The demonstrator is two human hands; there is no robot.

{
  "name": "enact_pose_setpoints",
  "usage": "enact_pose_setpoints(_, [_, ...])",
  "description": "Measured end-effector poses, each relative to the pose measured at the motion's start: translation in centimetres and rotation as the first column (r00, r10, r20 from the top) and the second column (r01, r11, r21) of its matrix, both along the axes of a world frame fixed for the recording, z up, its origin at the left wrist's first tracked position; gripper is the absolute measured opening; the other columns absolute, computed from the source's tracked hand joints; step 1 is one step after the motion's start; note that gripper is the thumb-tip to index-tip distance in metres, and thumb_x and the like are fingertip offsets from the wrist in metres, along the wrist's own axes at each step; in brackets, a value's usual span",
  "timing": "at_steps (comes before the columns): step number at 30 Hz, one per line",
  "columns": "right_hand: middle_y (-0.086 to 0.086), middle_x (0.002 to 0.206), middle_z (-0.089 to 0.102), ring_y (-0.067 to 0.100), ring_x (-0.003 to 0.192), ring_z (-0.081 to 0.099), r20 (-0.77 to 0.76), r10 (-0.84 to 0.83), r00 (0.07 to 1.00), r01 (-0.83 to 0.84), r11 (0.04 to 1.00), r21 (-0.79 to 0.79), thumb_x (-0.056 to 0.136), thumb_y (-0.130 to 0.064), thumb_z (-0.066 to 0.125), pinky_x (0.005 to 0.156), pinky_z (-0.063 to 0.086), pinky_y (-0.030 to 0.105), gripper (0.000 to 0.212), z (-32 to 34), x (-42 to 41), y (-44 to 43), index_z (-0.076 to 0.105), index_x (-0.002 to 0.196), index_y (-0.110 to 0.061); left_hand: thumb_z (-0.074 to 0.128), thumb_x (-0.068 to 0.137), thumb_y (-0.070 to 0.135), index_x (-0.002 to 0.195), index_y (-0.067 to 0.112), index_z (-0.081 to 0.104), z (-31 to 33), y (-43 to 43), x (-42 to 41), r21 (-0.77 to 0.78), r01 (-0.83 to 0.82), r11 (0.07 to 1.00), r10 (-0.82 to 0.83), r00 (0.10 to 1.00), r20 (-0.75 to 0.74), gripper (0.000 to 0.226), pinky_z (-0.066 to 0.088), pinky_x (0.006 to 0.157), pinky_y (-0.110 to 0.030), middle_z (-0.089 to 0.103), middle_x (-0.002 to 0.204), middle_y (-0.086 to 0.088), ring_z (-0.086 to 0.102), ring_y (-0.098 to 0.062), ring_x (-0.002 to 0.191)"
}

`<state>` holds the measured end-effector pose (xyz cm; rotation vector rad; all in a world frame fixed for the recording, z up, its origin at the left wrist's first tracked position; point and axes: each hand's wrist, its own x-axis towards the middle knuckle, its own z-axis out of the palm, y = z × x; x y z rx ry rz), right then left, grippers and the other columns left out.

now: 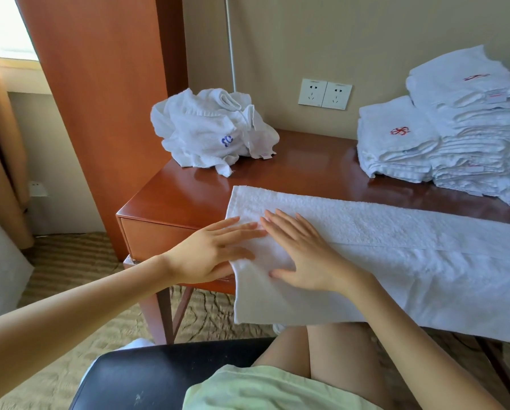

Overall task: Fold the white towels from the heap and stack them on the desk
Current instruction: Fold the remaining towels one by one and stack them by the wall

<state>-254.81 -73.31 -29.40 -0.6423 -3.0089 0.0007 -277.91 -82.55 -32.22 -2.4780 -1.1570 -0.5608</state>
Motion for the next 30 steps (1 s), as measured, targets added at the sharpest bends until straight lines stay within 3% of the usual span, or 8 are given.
enact_pose_setpoints(4, [-0.01, 0.158, 0.023, 0.006, 0.147, 0.009, -0.269, 0.0, 0.963, -0.008, 1.0, -0.029, 0.096, -0.055, 0.019, 0.121, 0.007, 0.035, 0.061, 0.9, 1.0, -1.0, 0.033, 0.149, -0.028, 0.037, 0.092, 0.024, 0.096, 0.009, 0.071, 1.8, -0.7, 1.9, -0.264, -0.078, 0.961, 0.209, 0.831, 0.516, 0.037, 0.048, 0.077, -0.018, 0.068, 0.096, 0.014, 0.063, -0.002, 0.086])
enact_pose_setpoints(6, [-0.013, 0.149, 0.04, 0.004, 0.14, 0.028, -0.403, -0.062, 0.913, 0.022, 0.994, -0.103, 0.093, -0.067, 0.018, 0.117, 0.024, 0.034, 0.068, 2.4, 1.6, -1.6, 0.048, 0.14, -0.029, 0.037, 0.091, 0.035, 0.069, -0.001, 0.056, 3.1, -0.2, 2.6, -0.425, -0.075, 0.902, 0.372, 0.633, 0.679, 0.046, 0.031, 0.053, -0.02, 0.047, 0.058, 0.013, 0.038, -0.003, 0.051])
enact_pose_setpoints(12, [-0.007, 0.162, -0.006, 0.01, 0.148, -0.002, -0.191, -0.119, 0.974, 0.13, 0.991, 0.044, 0.062, -0.079, 0.062, 0.12, 0.004, 0.034, 0.128, 3.5, 2.2, -3.9, -0.013, 0.153, -0.028, 0.034, 0.082, 0.055, 0.074, -0.01, 0.053, 5.4, 1.9, 2.4, -0.6, -0.083, 0.795, 0.56, 0.482, 0.674, 0.068, 0.037, 0.069, -0.032, 0.05, 0.065, -0.012, 0.046, -0.017, 0.064])
enact_pose_setpoints(16, [0.015, 0.16, 0.016, 0.031, 0.147, 0.017, -0.322, -0.141, 0.936, 0.236, 0.932, 0.277, 0.065, -0.032, 0.085, 0.117, 0.024, 0.049, 0.117, -1.0, 1.0, -4.0, 0.012, 0.155, -0.018, 0.034, 0.074, 0.061, 0.075, -0.009, 0.054, 5.6, 2.4, 2.7, -0.623, -0.118, 0.773, 0.601, 0.449, 0.661, 0.073, 0.033, 0.068, -0.033, 0.046, 0.069, -0.007, 0.041, -0.018, 0.067])
enact_pose_setpoints(20, [0.012, 0.139, 0.049, 0.025, 0.13, 0.042, -0.601, 0.015, 0.799, 0.239, 0.909, 0.341, 0.074, 0.006, 0.062, 0.108, 0.04, 0.043, 0.065, -2.5, 1.1, -2.8, 0.054, 0.136, -0.012, 0.033, 0.071, 0.063, 0.075, -0.01, 0.054, 5.6, 2.0, 2.7, -0.624, -0.118, 0.773, 0.598, 0.467, 0.652, 0.076, 0.037, 0.067, -0.033, 0.051, 0.066, -0.006, 0.046, -0.019, 0.063])
enact_pose_setpoints(23, [0.005, 0.128, 0.061, 0.021, 0.122, 0.05, -0.595, 0.049, 0.802, 0.149, 0.949, 0.279, 0.071, 0.006, 0.069, 0.104, 0.044, 0.039, 0.056, -1.7, 1.4, -2.3, 0.065, 0.124, -0.013, 0.046, 0.087, 0.028, 0.085, 0.016, 0.065, 5.5, 1.8, 2.9, -0.532, -0.154, 0.833, 0.517, 0.561, 0.647, 0.022, 0.049, 0.066, -0.032, 0.066, 0.079, 0.007, 0.061, -0.015, 0.067])
enact_pose_setpoints(27, [-0.009, 0.117, 0.067, -0.004, 0.104, 0.056, -0.589, -0.14, 0.796, 0.07, 0.988, -0.141, 0.084, 0.001, 0.059, 0.094, 0.05, 0.026, 0.046, 1.0, 2.5, -2.0, 0.064, 0.125, -0.02, 0.066, 0.076, 0.014, 0.129, 0.037, 0.051, 5.2, 0.9, 2.7, -0.223, -0.17, 0.96, 0.236, 0.919, 0.316, 0.059, 0.036, 0.11, -0.037, 0.055, 0.127, 0.019, 0.05, -0.001, 0.121])
enact_pose_setpoints(30, [-0.02, 0.103, 0.07, -0.001, 0.085, 0.066, -0.493, -0.207, 0.845, -0.002, 0.921, -0.39, 0.095, -0.016, 0.054, 0.076, 0.052, 0.021, 0.037, 2.6, 3.4, -0.7, 0.064, 0.122, -0.039, 0.053, 0.093, 0.036, 0.13, 0.025, 0.058, 4.3, 0.1, 3.1, -0.073, -0.069, 0.995, 0.078, 0.989, 0.125, 0.039, 0.021, 0.118, -0.036, 0.058, 0.131, 0.01, 0.047, -0.005, 0.128])
